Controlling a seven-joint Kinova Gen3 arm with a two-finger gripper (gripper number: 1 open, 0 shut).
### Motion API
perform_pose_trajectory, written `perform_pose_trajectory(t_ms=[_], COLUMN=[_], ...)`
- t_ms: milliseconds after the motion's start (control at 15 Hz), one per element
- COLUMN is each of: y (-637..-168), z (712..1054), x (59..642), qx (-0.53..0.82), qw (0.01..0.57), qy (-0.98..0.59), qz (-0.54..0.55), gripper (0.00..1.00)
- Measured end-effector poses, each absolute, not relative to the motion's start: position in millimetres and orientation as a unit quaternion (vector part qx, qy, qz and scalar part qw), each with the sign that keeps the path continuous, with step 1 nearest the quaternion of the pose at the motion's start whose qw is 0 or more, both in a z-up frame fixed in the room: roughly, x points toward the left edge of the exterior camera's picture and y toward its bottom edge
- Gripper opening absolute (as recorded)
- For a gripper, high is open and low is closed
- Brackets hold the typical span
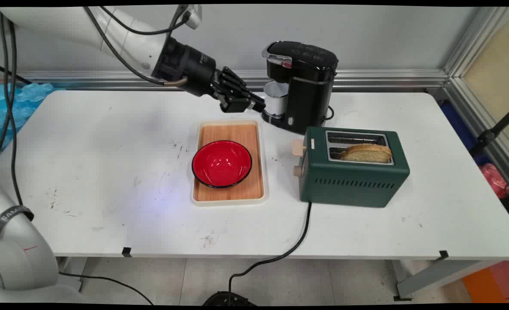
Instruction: Press the toaster switch
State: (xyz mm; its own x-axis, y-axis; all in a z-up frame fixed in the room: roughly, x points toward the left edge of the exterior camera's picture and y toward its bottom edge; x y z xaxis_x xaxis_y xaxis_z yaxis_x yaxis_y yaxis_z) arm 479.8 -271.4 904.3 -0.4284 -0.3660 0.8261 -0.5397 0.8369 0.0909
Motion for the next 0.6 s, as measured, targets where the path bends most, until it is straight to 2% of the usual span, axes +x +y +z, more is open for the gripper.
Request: perform_pose_trajectory(t_ms=[600], y=[-274], z=[882], x=[459], qx=[0.261], qw=[0.478], qy=[-0.831], qz=[0.114], gripper=[0.00])
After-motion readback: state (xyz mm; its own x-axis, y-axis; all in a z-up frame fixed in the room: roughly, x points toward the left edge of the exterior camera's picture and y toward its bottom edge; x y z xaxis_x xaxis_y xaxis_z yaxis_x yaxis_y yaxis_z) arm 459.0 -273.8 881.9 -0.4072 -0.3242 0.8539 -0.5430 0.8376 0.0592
